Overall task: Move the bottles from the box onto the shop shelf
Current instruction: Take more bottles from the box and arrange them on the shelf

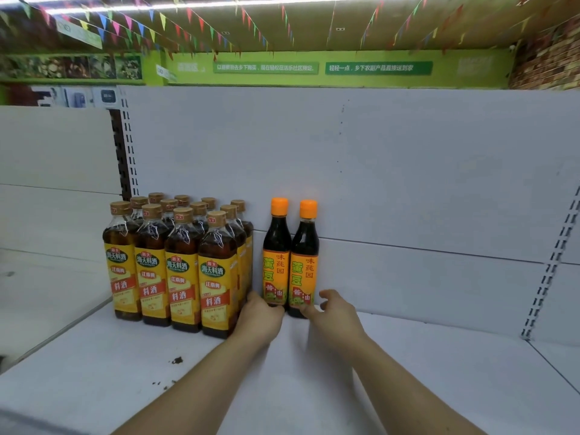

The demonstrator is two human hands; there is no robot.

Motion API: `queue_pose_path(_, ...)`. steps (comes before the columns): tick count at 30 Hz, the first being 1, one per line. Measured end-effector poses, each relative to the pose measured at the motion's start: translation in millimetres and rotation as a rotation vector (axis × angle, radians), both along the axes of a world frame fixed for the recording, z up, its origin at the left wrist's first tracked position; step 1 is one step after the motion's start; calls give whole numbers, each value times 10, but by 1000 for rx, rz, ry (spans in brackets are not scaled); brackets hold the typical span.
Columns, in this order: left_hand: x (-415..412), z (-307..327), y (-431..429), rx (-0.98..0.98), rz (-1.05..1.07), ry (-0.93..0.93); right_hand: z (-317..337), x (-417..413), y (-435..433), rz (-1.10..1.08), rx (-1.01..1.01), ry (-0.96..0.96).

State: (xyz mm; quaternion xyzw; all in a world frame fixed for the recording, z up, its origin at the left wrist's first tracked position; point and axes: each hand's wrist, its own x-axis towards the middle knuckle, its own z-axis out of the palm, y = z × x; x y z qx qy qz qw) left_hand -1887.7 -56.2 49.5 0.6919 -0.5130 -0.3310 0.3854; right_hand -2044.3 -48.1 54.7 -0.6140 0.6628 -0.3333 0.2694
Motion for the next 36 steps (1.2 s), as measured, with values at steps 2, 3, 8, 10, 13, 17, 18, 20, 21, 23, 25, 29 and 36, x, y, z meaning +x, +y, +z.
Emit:
queue_pose_path(2, -8, 25, 125, -4, 3, 6, 13, 4, 77, 18, -5, -29)
queue_pose_path(3, -15, 34, 184, -6, 1, 12, 16, 9, 111, 30, -4, -53)
queue_pose_path(8, -2, 15, 382, -41, 31, 98, 39, 54, 261, 74, -17, -127)
queue_pose_path(10, 20, 35, 461, -32, 19, 81, 43, 76, 334, 73, -11, -151)
queue_pose_path(13, 61, 59, 558, -38, 0, 81, 60, 104, 461, 55, -23, -163)
queue_pose_path(17, 160, 63, 714, -69, -54, 117, 130, 122, 679, -9, -27, -225)
queue_pose_path(18, 192, 70, 764, -77, -67, 129, 139, 131, 741, -27, -33, -239)
queue_pose_path(20, 261, 75, 852, -94, -96, 154, 138, 161, 873, -66, -39, -259)
queue_pose_path(21, 303, 72, 896, -101, -115, 165, 136, 188, 944, -86, -40, -265)
queue_pose_path(23, 385, 61, 993, -109, -155, 184, 115, 245, 1092, -123, -42, -276)
queue_pose_path(25, 468, 57, 1090, -105, -194, 210, 102, 308, 1254, -161, -55, -286)
queue_pose_path(29, 566, 81, 1299, -114, -268, 267, 109, 400, 1597, -241, -75, -313)
queue_pose_path(36, 483, 107, 1696, -119, -421, 345, 154, 362, 2216, -373, -119, -336)
